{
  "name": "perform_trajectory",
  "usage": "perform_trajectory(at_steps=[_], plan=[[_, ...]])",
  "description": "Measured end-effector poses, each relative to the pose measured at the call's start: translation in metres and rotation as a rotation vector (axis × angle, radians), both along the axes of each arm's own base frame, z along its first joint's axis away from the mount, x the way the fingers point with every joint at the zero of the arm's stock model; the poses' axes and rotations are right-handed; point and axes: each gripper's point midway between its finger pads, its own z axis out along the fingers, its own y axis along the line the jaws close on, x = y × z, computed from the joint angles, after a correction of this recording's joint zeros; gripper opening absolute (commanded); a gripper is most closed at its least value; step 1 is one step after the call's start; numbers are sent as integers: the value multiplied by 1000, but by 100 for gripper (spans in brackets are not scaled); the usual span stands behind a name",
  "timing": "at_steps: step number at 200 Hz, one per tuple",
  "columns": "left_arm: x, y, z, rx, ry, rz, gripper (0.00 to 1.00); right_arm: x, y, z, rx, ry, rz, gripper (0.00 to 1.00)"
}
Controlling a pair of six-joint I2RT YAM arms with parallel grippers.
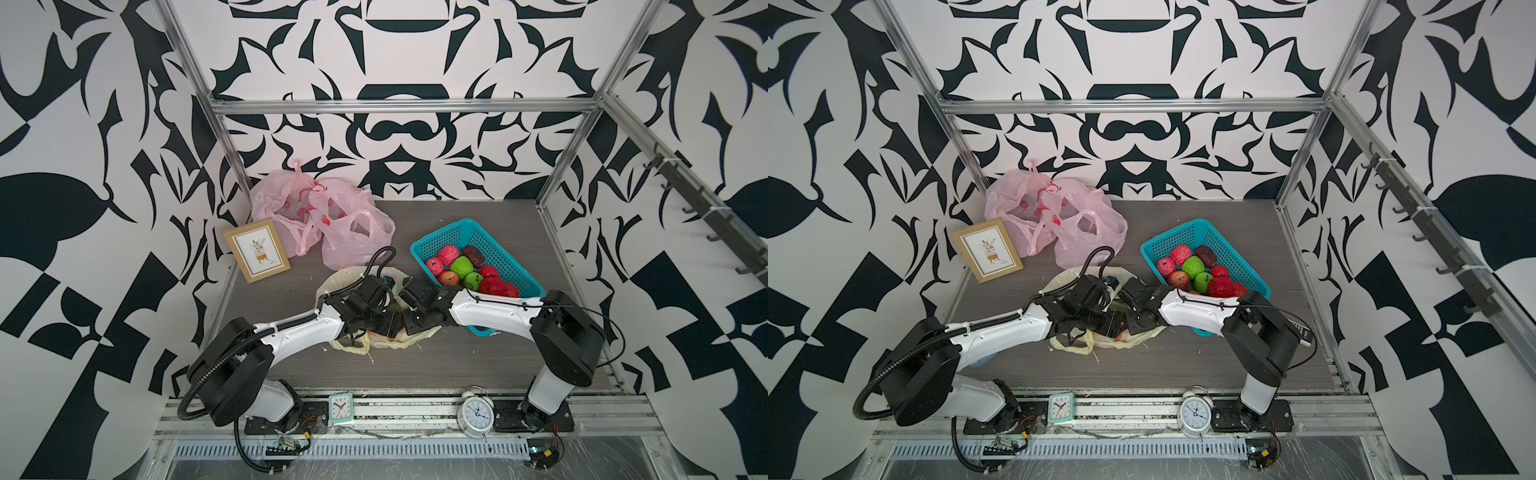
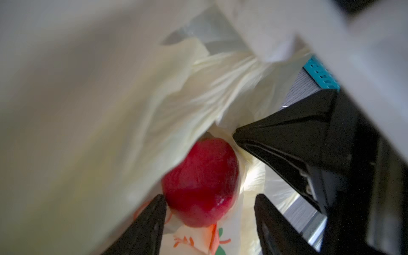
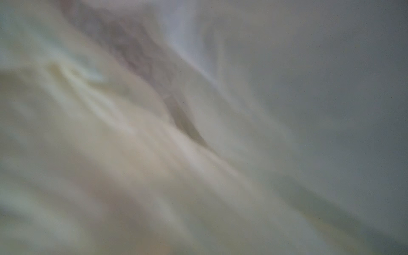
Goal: Untie the knot of a plastic bag & take out the apple
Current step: Pick up the apple from the plastic bag.
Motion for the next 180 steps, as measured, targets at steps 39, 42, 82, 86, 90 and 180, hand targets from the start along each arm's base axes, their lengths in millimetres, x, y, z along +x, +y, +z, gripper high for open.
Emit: perform_trajectory(at_steps=[39, 42, 82, 86, 90, 180], plan=[[3, 4, 0, 23, -17, 27, 70, 2, 5, 3, 34, -8, 1, 0], [3, 5, 0, 25, -18, 30, 70, 2, 5, 4, 38, -10, 2, 0], [8, 9, -2, 40, -19, 79, 70, 5, 10, 8, 66, -25, 2, 0], [8, 9, -3, 42, -16, 83, 70, 5, 10, 9, 68, -25, 2, 0], [8, 9, -4, 45, -15, 85, 70, 5, 10, 9, 70, -26, 2, 0], [15, 14, -18, 95, 8, 145, 70, 3, 10, 13, 101, -40, 5, 0]])
